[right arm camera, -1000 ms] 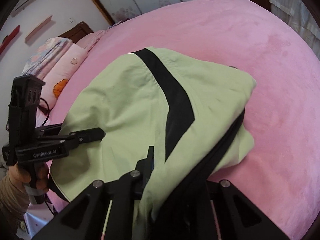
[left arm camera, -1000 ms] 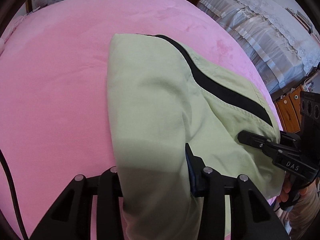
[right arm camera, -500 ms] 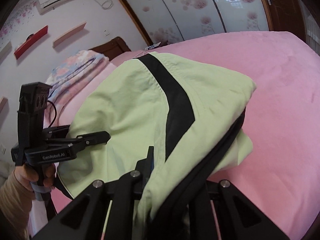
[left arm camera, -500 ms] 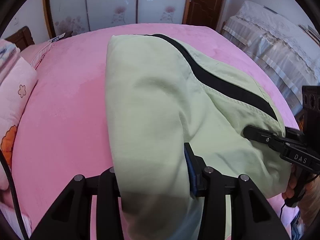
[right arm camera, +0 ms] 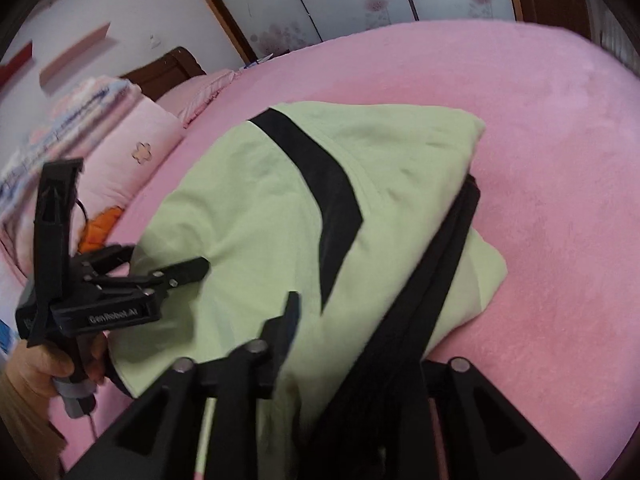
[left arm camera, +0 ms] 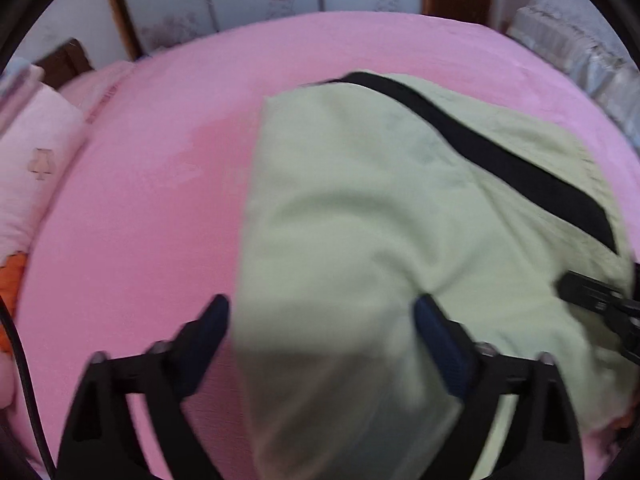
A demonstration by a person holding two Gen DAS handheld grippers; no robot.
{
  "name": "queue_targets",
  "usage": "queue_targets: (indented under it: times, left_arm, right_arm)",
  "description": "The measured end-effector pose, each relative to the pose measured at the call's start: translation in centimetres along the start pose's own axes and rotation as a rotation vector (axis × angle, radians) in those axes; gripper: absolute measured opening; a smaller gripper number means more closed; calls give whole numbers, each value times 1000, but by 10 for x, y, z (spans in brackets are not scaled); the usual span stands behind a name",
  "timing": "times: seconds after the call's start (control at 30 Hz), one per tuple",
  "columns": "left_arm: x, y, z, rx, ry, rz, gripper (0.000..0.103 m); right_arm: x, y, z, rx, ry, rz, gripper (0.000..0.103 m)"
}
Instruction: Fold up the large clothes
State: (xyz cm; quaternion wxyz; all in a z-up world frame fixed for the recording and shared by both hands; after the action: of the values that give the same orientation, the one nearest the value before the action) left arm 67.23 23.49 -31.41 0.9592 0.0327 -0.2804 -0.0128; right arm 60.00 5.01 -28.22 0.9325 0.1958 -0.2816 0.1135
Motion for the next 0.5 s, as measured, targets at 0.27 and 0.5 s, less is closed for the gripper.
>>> queue_targets:
  times: [0.27,0.5]
  left_arm:
    - [-12,18,26,123,-23,52,103]
    - [-35,13,101,250,-5,40,103]
  right_arm:
    - [3,-9,19,-61,64,-51,60]
    - [-13,17,103,-142,44,-3,60]
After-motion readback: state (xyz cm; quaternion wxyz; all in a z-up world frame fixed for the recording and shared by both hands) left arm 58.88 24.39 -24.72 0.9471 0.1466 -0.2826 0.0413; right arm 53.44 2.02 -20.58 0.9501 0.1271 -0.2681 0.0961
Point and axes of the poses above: each gripper's, at about its wrist camera, not at the fingertips, and z roughly against the way its jaws point, y to its left, x to its top, the point moved 9 cm from there along -z, roughly the way its jaws point, and after that the axes turned 3 degrees about z, right-handed, at the moved point
